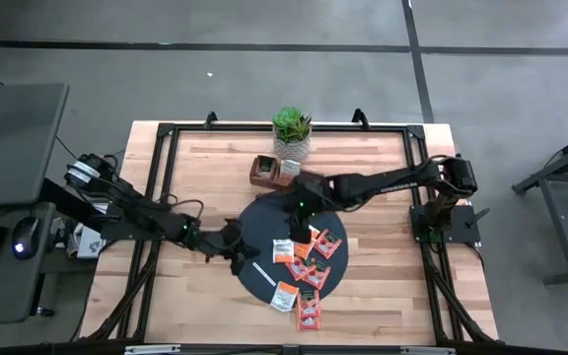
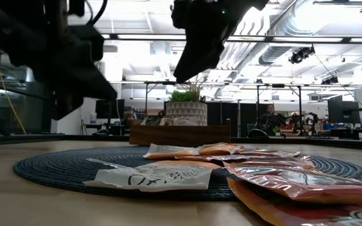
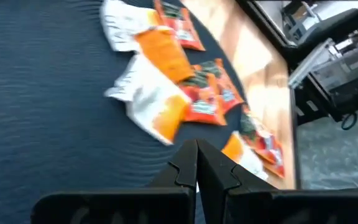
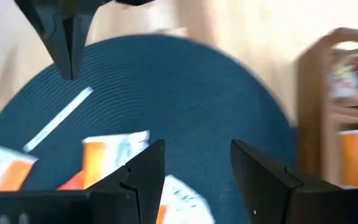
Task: Pick & Place Tea
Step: Put the white tea bag into the middle section of the wooden organizer
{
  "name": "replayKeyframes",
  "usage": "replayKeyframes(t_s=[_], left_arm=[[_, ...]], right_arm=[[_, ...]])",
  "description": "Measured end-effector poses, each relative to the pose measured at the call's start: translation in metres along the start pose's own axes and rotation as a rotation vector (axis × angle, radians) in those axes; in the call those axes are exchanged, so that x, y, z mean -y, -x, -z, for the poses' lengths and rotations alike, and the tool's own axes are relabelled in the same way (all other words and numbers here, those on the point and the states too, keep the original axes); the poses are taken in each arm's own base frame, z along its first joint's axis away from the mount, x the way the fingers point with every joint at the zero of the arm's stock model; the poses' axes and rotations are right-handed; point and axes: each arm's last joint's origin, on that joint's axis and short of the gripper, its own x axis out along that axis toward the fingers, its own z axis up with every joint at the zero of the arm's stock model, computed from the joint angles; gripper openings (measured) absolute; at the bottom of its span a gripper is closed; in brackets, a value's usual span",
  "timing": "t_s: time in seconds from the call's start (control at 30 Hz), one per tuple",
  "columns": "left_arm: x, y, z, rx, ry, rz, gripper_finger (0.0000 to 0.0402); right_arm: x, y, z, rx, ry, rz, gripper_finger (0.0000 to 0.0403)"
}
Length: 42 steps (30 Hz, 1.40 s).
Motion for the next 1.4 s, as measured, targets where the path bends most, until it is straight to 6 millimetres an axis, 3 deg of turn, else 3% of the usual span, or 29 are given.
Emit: replayKeyframes(t_s=[0.13,0.33,0.47,0.9,1.4], left_arm=[[0.021,-0.024,0.003,-0.025,-0.026,-0.012,0.0000],[0.033,-0.063,0.009,-0.063,-0.061,-0.112,0.0000],[0.039,-0.077,0.009,-0.053,-0.112,-0.191,0.0000],[0.031,-0.085,0.016,-0.095,-0.172,-0.330,0.0000],[0.020,-0.094,0.027,-0.089,-0.149,-0.389,0.0000]], right_arm=[[-0.013,-0.003,0.004,-0.023,0.018,-0.048,0.0177],[-0.024,-0.009,0.011,-0.084,-0.005,-0.114,0.0177],[-0.027,-0.014,0.018,-0.140,-0.030,-0.149,0.0177],[-0.039,-0.036,0.055,-0.152,-0.120,-0.201,0.0177],[-0.031,-0.049,0.052,-0.091,-0.124,-0.212,0.0177]])
